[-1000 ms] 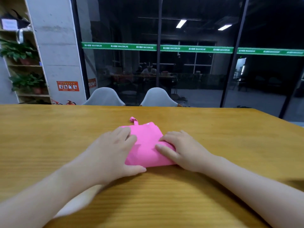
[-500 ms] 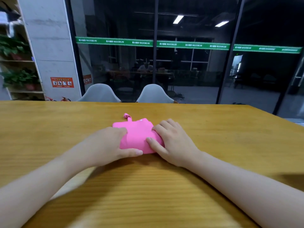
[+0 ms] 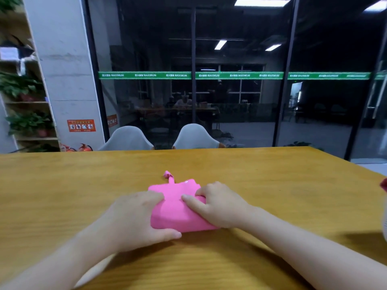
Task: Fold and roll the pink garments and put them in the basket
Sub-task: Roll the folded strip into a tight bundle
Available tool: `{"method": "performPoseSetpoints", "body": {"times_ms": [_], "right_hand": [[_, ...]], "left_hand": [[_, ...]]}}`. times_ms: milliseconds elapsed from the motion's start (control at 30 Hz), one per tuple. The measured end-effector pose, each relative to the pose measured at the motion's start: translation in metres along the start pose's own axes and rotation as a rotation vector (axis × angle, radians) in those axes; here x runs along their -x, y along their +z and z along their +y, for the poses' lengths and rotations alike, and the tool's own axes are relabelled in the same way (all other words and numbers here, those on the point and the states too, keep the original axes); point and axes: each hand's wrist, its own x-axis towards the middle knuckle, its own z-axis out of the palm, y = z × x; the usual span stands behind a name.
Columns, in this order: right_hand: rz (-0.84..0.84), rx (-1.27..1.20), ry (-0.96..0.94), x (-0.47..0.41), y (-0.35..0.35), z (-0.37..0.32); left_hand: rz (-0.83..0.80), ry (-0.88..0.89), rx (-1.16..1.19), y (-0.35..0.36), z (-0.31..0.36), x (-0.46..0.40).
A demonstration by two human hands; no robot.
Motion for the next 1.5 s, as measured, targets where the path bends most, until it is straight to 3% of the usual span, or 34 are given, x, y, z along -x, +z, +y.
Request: {"method": "performPoseSetpoints", "body": {"times_ms": [100, 133, 300, 467, 533, 633, 733, 833, 967, 1100, 1200, 1333, 1500], "right_hand": [[-0.087, -0.094, 0.09, -0.006, -0.006, 0.0], [-0.099, -0.1, 0.099, -0.008, -0.006, 0.001], [0.153, 0.273, -0.116, 0.005, 0.008, 0.001], [0.143, 0.225, -0.06, 0.0, 0.014, -0.004], [0.133, 0.18, -0.086, -0.008, 0.014, 0.002], [0.051, 0.038, -0.066, -0.018, 0.013, 0.011], [0.001, -0.106, -0.022, -0.024, 0.015, 0.018], [0.08, -0.032, -0.072, -0.021, 0.022, 0.018], [0.163, 0.263, -0.089, -0.008, 0.026, 0.016], [0.165, 0.271, -0.135, -0.005, 0.021, 0.008], [0.136, 0.223, -0.218, -0.005, 0.013, 0.007], [0.062, 0.009, -0.168, -0.006, 0.005, 0.011], [-0.069, -0.115, -0.056, -0.011, 0.001, 0.007]], "left_hand": [[0.258, 0.221, -0.15, 0.014, -0.002, -0.006], [0.271, 0.224, -0.163, 0.014, -0.001, -0.008], [-0.082, -0.057, 0.064, 0.006, -0.003, -0.017], [-0.192, -0.127, 0.325, 0.009, -0.012, -0.027], [-0.135, -0.099, 0.242, 0.011, -0.01, -0.025], [0.159, 0.078, -0.022, 0.02, -0.004, -0.021], [0.263, 0.082, -0.088, 0.028, -0.005, -0.02], [0.177, 0.009, -0.088, 0.028, -0.006, -0.023], [-0.054, -0.162, 0.252, 0.02, -0.017, -0.036], [-0.155, -0.19, 0.385, 0.015, -0.028, -0.037], [-0.22, -0.172, 0.299, 0.004, -0.022, -0.024], [-0.027, 0.028, -0.127, -0.003, -0.005, 0.0], [-0.152, -0.062, 0.065, -0.01, -0.007, -0.008]]}}
